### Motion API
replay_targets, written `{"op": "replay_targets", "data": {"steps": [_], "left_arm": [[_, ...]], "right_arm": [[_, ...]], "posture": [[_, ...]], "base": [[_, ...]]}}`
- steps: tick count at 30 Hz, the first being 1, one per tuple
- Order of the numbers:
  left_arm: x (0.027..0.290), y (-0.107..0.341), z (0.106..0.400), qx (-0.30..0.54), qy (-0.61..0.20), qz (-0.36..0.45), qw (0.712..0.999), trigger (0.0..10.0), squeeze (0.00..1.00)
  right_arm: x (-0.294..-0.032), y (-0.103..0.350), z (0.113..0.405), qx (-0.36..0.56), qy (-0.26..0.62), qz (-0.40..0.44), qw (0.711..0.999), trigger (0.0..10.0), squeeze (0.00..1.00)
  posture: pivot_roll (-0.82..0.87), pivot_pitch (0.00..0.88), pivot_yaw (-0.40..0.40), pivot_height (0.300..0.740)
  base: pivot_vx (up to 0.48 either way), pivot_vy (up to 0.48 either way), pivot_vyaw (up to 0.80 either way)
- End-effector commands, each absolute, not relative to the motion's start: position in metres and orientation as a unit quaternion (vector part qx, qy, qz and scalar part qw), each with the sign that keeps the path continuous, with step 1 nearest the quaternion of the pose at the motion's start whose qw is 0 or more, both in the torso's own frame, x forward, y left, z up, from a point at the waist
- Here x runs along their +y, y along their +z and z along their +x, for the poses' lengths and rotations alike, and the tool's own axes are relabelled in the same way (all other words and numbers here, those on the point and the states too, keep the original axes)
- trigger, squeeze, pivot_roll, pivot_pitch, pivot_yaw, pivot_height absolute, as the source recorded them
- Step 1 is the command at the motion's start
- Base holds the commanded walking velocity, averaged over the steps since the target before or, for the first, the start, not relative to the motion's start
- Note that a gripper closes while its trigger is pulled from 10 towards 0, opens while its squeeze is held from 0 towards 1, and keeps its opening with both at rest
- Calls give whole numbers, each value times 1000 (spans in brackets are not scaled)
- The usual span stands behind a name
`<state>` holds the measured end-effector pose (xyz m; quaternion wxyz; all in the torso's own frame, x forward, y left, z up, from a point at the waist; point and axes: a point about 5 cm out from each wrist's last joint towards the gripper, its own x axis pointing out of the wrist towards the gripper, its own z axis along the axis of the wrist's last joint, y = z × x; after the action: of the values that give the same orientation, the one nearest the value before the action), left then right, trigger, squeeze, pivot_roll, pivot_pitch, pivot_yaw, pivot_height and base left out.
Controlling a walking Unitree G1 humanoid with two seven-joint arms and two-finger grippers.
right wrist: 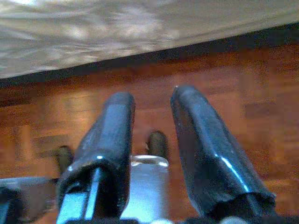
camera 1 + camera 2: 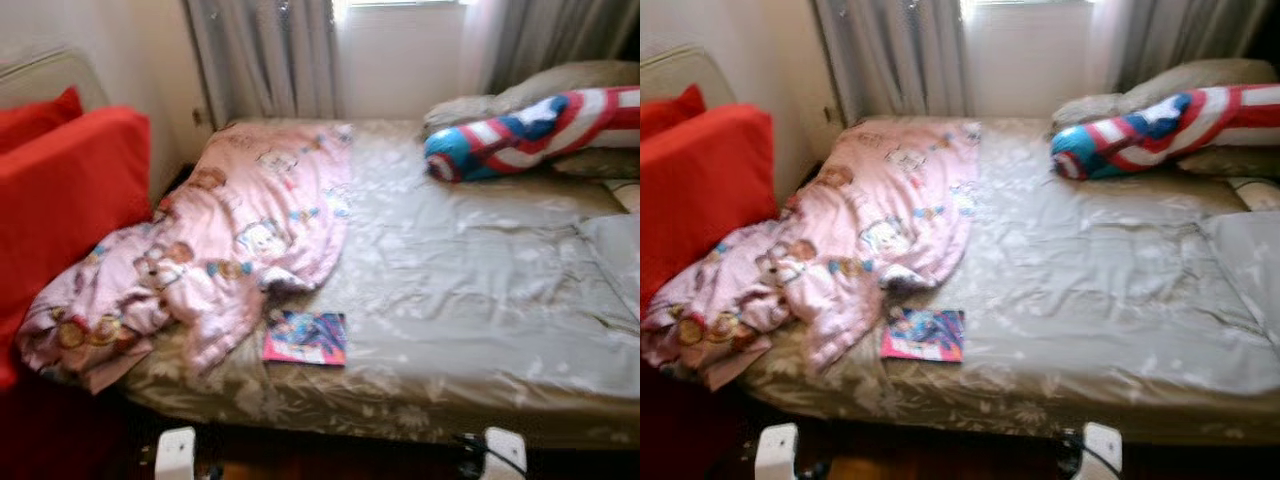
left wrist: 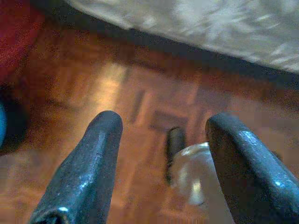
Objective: Clean up the room
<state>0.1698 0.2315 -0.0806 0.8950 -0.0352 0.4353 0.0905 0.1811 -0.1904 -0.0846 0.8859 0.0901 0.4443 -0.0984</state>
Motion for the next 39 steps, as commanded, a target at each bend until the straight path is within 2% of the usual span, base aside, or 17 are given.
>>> {"op": "replay_targets", "data": {"steps": [1, 11, 29, 34, 39], "left_arm": [[227, -81, 173, 437, 87, -37, 895, 10000, 0], [227, -81, 173, 438, 86, -35, 894, 10000, 0], [228, -80, 173, 438, 72, -24, 896, 10000, 0], [228, -80, 173, 439, 69, -20, 896, 10000, 0], [228, -81, 172, 443, 66, -13, 894, 10000, 0]], "right_arm": [[-200, -85, 178, 449, -108, 82, 883, 10000, 0], [-215, -87, 166, 454, -114, 78, 880, 10000, 0], [-209, -87, 169, 453, -86, 62, 885, 10000, 0], [-209, -89, 164, 455, -88, 68, 884, 10000, 0], [-211, -90, 159, 454, -96, 83, 882, 10000, 0]], "posture": [[-13, 0, 34, 740], [-18, 0, 35, 740], [-21, 0, 37, 740], [-22, 0, 38, 740], [-23, 0, 40, 740]], "base": [[0, 379, 0], [0, 365, 0], [0, 0, 0], [317, 0, 735], [343, 0, 0]]}}
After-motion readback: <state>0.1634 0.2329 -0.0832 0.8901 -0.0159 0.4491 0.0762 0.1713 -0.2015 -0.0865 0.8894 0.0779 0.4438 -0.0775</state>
